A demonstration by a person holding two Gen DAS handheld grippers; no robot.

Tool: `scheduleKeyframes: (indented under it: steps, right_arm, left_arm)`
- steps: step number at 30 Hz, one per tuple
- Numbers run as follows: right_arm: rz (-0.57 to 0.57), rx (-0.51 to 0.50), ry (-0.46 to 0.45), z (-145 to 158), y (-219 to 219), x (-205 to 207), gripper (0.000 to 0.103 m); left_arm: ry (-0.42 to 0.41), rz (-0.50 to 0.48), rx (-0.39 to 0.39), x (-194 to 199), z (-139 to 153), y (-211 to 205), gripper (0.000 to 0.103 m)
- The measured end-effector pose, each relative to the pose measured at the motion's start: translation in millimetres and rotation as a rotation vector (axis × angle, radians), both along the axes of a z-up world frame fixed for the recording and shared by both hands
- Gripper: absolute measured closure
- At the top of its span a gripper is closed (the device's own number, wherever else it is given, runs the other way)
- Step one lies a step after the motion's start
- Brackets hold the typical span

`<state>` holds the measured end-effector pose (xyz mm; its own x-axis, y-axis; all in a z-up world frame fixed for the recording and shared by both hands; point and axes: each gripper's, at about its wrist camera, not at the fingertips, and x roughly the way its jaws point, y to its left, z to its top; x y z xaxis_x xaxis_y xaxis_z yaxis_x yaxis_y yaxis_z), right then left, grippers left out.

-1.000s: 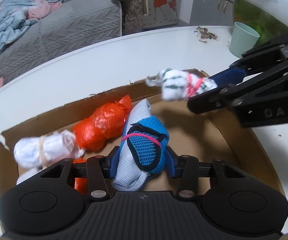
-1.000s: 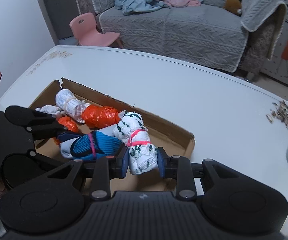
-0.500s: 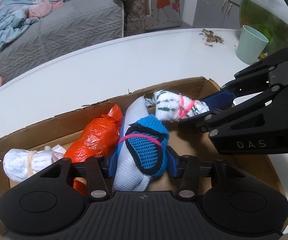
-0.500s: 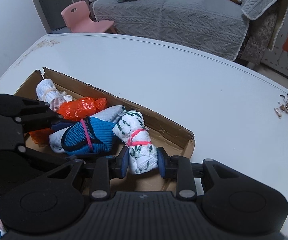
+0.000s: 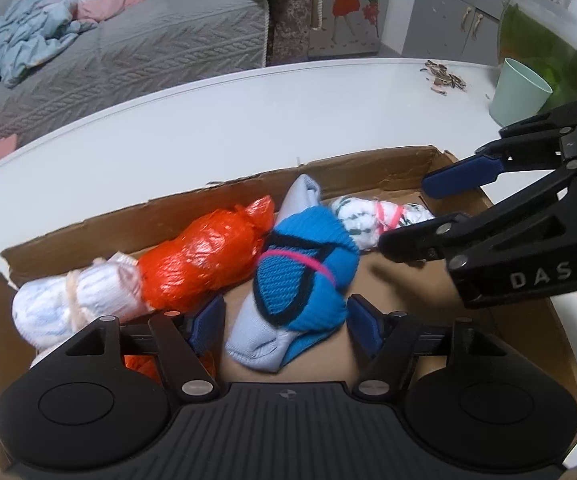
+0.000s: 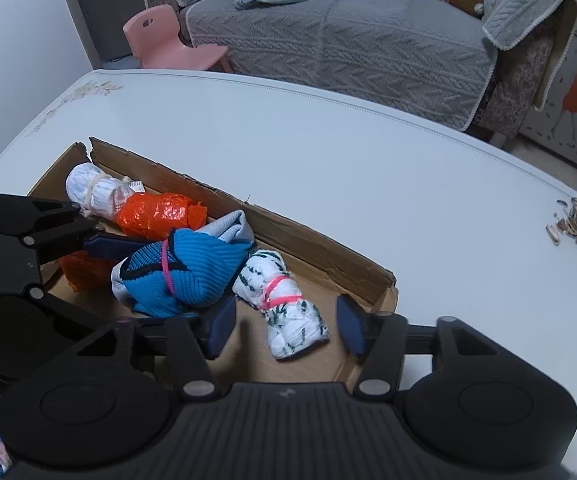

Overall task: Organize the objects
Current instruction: 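Lower both sock bundles into the tray and open both tools, then move both tools back toward the remaining bundles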

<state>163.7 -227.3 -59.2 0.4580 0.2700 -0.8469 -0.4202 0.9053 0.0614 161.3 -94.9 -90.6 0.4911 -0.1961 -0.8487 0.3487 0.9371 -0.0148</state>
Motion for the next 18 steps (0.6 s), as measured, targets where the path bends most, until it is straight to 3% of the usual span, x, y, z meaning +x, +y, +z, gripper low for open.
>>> scheduleKeyframes:
  steps: [5,8,15,18]
  right_arm:
    - [-0.012,-0.002,-0.017,8.4,-3.2,-1.9,0.051]
    - [-0.034,0.006,-0.038,19.5,-5.1,-4.9,0.05]
    - [-0.064,0.035,-0.072,45.0,-11.7,-34.6,0.044]
    - [-0.086,0.04,-0.089,58.2,-15.1,-63.5,0.034]
  left_arm:
    - [-0.008,0.003,-0.032,-8.9,13.6,6.3,0.029]
    - [-0.035,-0.002,-0.019,-20.3,27.9,10.1,0.022]
    - [-0.072,0.092,-0.021,-58.7,63.4,48.9,0.018]
    - [-0.095,0.147,-0.029,-85.6,76.3,70.6,0.016]
